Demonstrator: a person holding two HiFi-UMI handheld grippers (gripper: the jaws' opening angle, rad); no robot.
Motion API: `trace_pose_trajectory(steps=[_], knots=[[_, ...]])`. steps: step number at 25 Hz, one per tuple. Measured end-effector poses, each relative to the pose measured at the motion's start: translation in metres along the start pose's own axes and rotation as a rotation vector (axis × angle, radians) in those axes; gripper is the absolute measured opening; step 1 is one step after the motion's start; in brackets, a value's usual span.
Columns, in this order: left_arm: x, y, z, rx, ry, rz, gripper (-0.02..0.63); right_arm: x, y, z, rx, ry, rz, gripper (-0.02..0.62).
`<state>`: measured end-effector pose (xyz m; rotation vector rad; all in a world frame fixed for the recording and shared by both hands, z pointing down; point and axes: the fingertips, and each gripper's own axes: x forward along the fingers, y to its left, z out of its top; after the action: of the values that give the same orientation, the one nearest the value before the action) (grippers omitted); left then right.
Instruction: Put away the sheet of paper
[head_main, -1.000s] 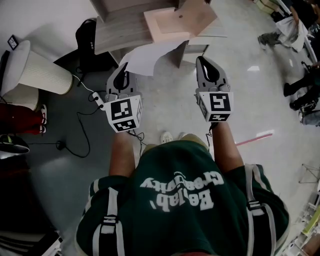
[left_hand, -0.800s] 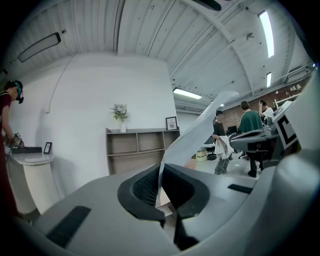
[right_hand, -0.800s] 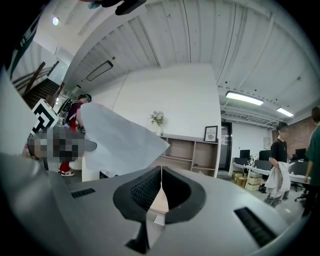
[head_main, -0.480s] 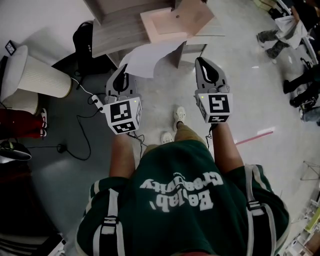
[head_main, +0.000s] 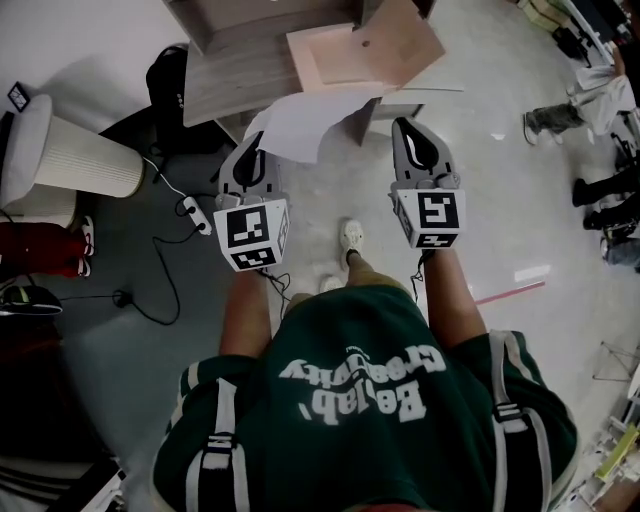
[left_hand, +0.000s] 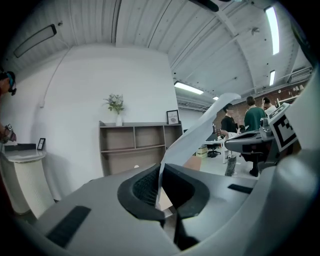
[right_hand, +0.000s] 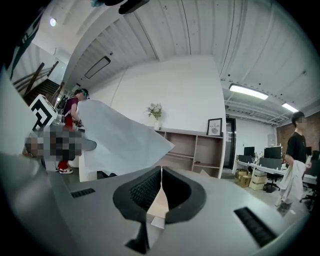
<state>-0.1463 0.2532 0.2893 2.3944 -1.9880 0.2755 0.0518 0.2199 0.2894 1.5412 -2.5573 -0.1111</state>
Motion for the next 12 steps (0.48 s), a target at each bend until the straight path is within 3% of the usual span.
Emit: trace_pose_trajectory(steps=[12], knots=[[0.159, 0.012, 0.004, -0.006, 0.041, 0.025, 0.018, 0.148, -0.089, -0.019, -0.005, 0.022, 0.043, 0.035]])
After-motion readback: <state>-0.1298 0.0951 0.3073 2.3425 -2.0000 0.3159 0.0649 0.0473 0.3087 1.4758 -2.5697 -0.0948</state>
